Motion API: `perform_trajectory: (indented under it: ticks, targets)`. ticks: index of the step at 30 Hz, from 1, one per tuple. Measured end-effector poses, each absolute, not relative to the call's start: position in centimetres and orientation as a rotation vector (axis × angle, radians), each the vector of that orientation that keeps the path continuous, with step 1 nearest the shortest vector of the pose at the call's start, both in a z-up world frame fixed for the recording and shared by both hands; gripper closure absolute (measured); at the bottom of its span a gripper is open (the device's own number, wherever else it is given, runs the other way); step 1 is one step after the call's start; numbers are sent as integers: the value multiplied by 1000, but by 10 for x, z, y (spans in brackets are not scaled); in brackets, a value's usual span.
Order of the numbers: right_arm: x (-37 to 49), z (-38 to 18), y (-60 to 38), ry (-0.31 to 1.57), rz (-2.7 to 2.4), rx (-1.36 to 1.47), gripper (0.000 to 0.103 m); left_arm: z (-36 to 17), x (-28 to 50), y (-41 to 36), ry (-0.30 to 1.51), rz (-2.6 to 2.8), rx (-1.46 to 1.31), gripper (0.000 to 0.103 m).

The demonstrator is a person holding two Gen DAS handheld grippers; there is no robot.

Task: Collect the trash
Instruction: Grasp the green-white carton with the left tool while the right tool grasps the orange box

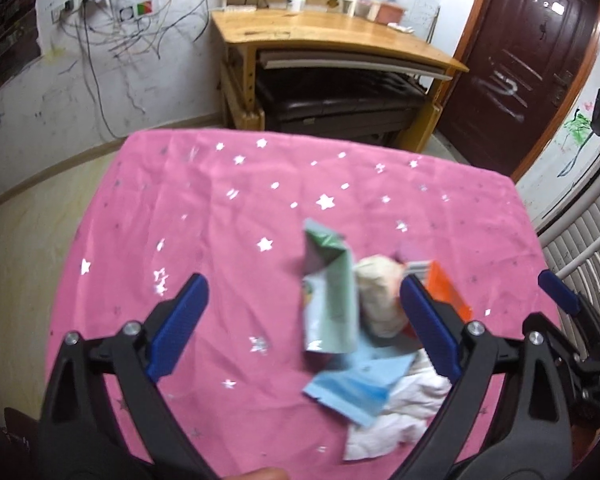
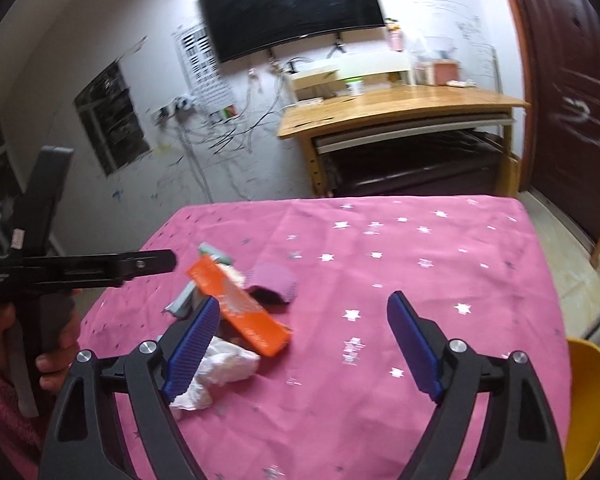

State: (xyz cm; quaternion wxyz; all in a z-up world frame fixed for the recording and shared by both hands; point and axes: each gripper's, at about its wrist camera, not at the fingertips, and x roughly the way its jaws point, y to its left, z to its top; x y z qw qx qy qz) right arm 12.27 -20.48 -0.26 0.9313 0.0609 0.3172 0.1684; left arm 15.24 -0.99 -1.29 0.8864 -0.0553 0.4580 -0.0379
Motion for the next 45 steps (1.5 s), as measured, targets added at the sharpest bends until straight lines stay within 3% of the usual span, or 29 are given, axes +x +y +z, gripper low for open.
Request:
perform_trajectory:
  ticks: [14, 18, 20, 22, 27, 30, 32, 36, 45]
  targets:
    - [152, -18, -145, 734, 423, -60, 23, -41, 159, -7, 1014, -121, 14, 11]
    - [158, -17, -140, 737, 437, -73, 24, -46, 164, -11, 1002, -138, 35, 17]
    - [164, -18, -136, 751, 439, -87, 31, -49, 168, -12, 1008, -162, 8, 17]
    - [167, -19, -133, 762, 432, -110, 46, -54, 172, -10, 1018, -164, -9, 17]
    - [174, -28, -127, 795, 433, -127, 57, -62, 177, -6, 1003, -157, -25, 18]
    - [177, -29, -128, 799, 447, -108, 65, -61, 176, -4, 974, -161, -29, 34]
    - [178, -28, -129, 800, 452, -100, 73, -60, 176, 0, 958, -153, -37, 70]
    - [180, -28, -134, 797, 429, -84, 84, -59, 177, 7, 952, -165, -96, 71]
    - [169, -16, -159, 750, 406, -5, 85, -35, 164, 5, 892, -133, -80, 71]
